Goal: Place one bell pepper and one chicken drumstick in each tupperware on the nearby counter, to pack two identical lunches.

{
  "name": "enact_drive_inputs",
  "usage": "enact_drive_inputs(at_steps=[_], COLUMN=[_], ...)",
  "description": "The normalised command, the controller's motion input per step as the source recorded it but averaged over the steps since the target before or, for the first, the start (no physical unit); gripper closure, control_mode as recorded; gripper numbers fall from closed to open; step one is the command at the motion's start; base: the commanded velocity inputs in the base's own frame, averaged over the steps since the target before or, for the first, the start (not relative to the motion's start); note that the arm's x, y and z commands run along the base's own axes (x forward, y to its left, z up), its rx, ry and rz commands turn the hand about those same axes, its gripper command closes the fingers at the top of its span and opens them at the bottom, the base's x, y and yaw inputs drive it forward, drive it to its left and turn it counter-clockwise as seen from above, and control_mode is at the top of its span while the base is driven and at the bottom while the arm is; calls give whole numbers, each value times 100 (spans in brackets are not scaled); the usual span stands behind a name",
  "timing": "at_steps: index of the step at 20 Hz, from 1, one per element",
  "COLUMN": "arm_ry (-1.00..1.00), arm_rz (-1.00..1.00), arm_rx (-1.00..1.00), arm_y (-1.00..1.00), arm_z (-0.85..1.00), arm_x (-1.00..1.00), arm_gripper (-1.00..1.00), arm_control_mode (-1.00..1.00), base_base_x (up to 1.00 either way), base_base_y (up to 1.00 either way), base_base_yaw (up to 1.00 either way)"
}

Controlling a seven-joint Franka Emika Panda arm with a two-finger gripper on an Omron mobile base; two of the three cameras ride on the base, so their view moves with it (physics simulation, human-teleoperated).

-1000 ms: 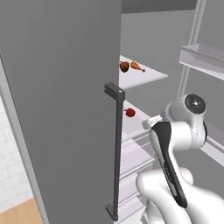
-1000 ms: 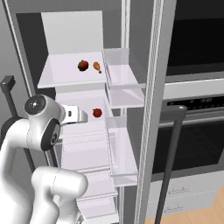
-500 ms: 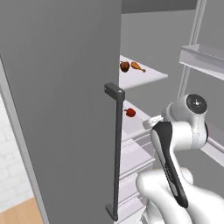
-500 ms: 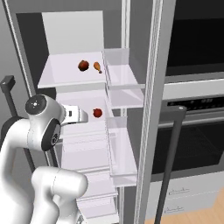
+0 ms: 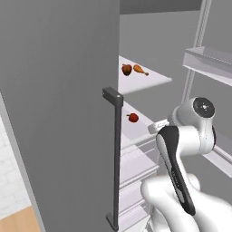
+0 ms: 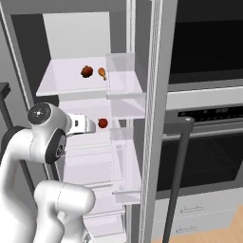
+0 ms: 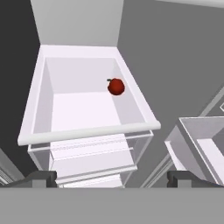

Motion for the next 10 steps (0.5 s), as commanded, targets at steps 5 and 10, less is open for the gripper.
enact_drive_inputs(at_steps=[5, 10], arm_ry=[0, 0], arm_rz=[0, 0], arm_rx=[0, 0], arm_y=[0, 0], arm_z=[0, 0], arm_x=[0, 0], arm_gripper=[-100, -100], arm_control_mode=[100, 100], base_base_x=[50, 46], base_base_y=[-10, -7], base_base_yaw=[0, 0])
